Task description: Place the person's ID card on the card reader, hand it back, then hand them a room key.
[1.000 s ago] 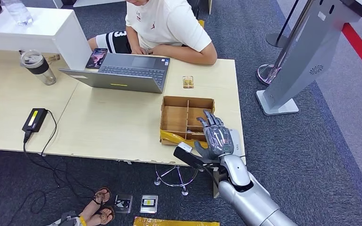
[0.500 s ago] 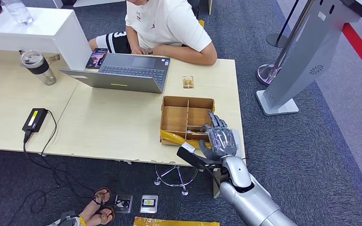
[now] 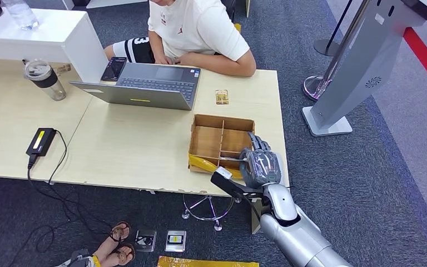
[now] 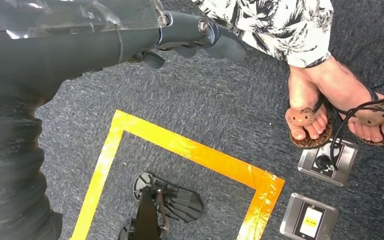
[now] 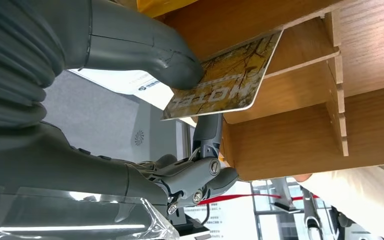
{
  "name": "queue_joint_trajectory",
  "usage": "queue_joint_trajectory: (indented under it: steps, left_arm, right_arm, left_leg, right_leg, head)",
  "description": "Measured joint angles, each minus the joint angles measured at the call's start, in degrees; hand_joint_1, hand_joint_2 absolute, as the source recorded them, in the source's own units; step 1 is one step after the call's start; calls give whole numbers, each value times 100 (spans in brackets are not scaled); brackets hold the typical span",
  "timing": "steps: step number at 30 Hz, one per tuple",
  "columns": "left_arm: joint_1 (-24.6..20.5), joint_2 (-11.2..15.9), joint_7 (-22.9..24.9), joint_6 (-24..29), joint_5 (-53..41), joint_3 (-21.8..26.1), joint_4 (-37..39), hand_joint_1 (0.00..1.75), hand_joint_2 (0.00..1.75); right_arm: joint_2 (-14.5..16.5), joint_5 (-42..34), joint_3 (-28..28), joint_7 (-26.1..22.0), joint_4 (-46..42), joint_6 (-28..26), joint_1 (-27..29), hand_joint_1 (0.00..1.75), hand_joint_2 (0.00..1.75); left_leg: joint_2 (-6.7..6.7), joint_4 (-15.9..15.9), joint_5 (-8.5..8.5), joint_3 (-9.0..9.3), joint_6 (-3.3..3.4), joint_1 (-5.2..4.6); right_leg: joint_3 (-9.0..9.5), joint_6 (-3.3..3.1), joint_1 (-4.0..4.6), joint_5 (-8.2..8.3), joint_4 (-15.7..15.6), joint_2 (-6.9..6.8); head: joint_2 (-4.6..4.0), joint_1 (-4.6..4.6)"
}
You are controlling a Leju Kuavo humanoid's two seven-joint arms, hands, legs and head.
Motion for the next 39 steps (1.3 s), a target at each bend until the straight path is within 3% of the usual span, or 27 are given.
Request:
queue_joint_trajectory:
  steps: [10, 16, 20, 23, 26, 30, 34, 39]
  left_arm:
    - [0, 4, 0, 9, 31, -22, 0, 0, 175]
    - [1, 5, 0, 21, 55, -23, 1, 0, 175]
    - [4, 16, -3, 24, 55, -55, 1, 0, 175]
    - [12, 26, -5, 31, 84, -78, 2, 0, 175]
    - [28, 32, -8, 34, 101, -84, 2, 0, 175]
    - [49, 40, -44, 7, 51, -116, 4, 0, 175]
    - [47, 57, -173, -116, -55, -153, 8, 0, 175]
    - [13, 74, -383, -253, -160, -257, 9, 0, 175]
  right_arm:
    - [0, -11, -5, -48, 16, -134, -1, 175, 175]
    - [3, -411, -180, -253, -314, -332, 17, 175, 175]
    - [-2, -710, -424, -377, -976, -200, 22, 175, 175]
    - [-10, -1371, -707, -423, -1709, 97, -49, 175, 175]
    - [-27, -2060, -1078, -462, -2680, 256, -278, 175, 175]
    - [-89, -2422, -1494, -566, -3754, 369, -678, 175, 175]
    - [-112, -2002, -1690, -831, -4381, 656, -1076, 175, 175]
    - [-83, -867, -1640, -1417, -3438, 511, -2028, 175, 175]
  left_leg:
    - [0, 0, 0, 0, 0, 0]
    - [0, 0, 0, 0, 0, 0]
    - [0, 0, 0, 1, 0, 0]
    - [0, 1, 1, 1, 0, -1]
    - [0, 1, 2, 3, -1, -2]
    - [0, 2, 2, 3, 0, -3]
    - [9, 1, 1, -2, 0, -3]
    - [7, -1, 9, -8, 1, 0]
  right_leg:
    - [0, 0, 0, 0, 0, 0]
    - [0, 0, 0, 0, 0, 0]
    - [1, 0, 0, 1, 1, 0]
    - [1, 1, -1, 2, 1, 0]
    - [0, 2, -2, 3, 1, 1]
    - [1, 2, -3, 3, 0, 0]
    - [0, 2, -3, 3, 2, 6]
    - [2, 1, -1, 7, 4, 2]
  head:
    - [0, 0]
    - [0, -1]
    - [0, 0]
    - [0, -1]
    - [0, -2]
    - [0, 1]
    - [0, 1]
    - [0, -1]
